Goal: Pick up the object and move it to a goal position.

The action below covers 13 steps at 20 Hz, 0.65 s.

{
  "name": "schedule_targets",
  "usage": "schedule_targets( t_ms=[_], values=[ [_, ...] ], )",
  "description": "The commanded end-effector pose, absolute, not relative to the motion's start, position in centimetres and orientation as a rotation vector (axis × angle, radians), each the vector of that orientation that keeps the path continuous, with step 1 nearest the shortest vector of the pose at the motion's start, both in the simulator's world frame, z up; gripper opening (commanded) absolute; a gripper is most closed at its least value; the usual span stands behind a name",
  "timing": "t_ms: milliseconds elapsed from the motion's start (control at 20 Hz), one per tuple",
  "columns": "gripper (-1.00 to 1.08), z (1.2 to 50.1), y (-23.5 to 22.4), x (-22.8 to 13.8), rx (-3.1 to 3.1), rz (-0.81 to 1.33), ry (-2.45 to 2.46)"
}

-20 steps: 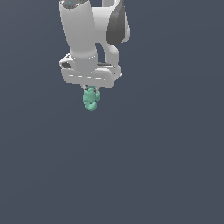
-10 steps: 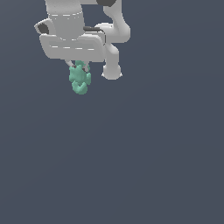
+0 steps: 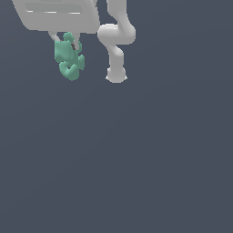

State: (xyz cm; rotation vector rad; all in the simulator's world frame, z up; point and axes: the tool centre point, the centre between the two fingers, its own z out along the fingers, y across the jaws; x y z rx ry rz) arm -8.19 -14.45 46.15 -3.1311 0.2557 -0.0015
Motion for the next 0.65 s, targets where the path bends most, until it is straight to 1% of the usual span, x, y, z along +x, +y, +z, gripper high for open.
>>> schedule_targets(
  t_ms=[0, 300, 600],
  values=[
    [-1.00, 47.6, -14.8, -8.1, -3.131, 0.000, 0.254],
    [-1.00, 49.5, -15.4, -8.0, -3.131, 0.000, 0.254],
    [-1.00, 50.1, -15.6, -7.9, -3.131, 0.000, 0.254]
  ],
)
